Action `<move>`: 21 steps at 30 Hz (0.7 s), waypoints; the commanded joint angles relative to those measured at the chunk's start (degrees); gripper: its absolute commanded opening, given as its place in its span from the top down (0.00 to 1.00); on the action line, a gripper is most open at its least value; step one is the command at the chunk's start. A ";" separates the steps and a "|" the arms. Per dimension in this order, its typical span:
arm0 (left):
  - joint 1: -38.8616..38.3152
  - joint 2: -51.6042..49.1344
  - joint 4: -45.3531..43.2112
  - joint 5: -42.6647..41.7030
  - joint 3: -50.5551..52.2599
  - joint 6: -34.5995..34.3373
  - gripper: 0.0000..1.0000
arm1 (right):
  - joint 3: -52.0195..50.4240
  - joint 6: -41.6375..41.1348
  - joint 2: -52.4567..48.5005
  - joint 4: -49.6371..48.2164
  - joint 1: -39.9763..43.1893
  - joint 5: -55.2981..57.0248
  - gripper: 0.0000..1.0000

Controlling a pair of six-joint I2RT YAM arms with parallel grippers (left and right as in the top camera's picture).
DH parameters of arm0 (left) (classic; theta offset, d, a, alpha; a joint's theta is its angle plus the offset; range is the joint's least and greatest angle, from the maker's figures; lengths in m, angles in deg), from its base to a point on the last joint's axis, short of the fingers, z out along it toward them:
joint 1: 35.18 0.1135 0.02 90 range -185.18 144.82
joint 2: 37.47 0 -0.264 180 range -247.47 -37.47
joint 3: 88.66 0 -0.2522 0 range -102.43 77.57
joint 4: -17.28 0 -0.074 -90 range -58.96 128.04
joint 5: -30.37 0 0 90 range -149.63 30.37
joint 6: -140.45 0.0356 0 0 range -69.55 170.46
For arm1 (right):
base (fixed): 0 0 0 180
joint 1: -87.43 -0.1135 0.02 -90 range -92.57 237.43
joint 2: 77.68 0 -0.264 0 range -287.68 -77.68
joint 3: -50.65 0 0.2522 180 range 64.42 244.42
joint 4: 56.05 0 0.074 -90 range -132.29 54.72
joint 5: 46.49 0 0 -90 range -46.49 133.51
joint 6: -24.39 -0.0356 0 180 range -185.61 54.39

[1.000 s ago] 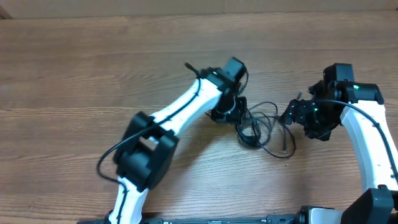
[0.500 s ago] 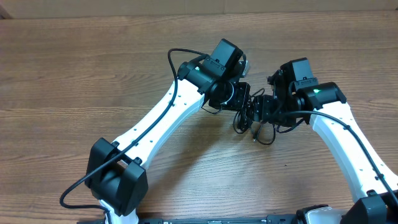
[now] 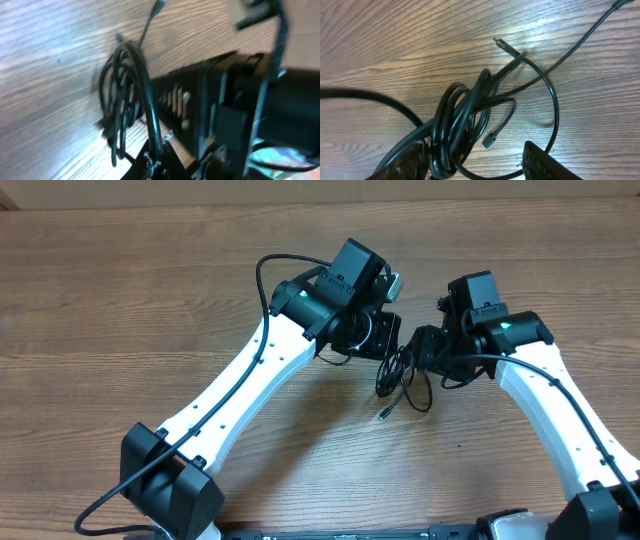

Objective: Untangle cables

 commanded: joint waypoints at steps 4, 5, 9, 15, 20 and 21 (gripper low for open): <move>-0.07 1.70 3.98 7.93 -1.33 1.75 0.96 | -4.00 -0.52 -2.27 -4.20 -0.31 -0.94 0.36; -0.07 1.70 4.13 7.93 -1.33 1.75 0.96 | -4.96 -0.50 -2.91 -5.75 -0.31 -3.02 0.40; -0.07 1.70 4.13 7.91 -1.33 1.75 0.96 | -5.97 -0.52 -3.23 -7.26 -0.31 -4.20 0.66; -0.04 1.70 4.66 8.59 -1.33 2.05 0.96 | -7.85 -0.59 -3.23 -7.72 -0.31 -1.33 0.92; 0.92 1.70 9.07 16.50 -1.33 2.38 0.96 | -9.42 -2.12 -3.23 -5.88 -0.31 4.44 0.96; 1.55 1.70 10.47 18.34 -1.33 2.38 0.96 | -9.53 -2.54 -3.23 -5.14 -0.28 6.47 0.96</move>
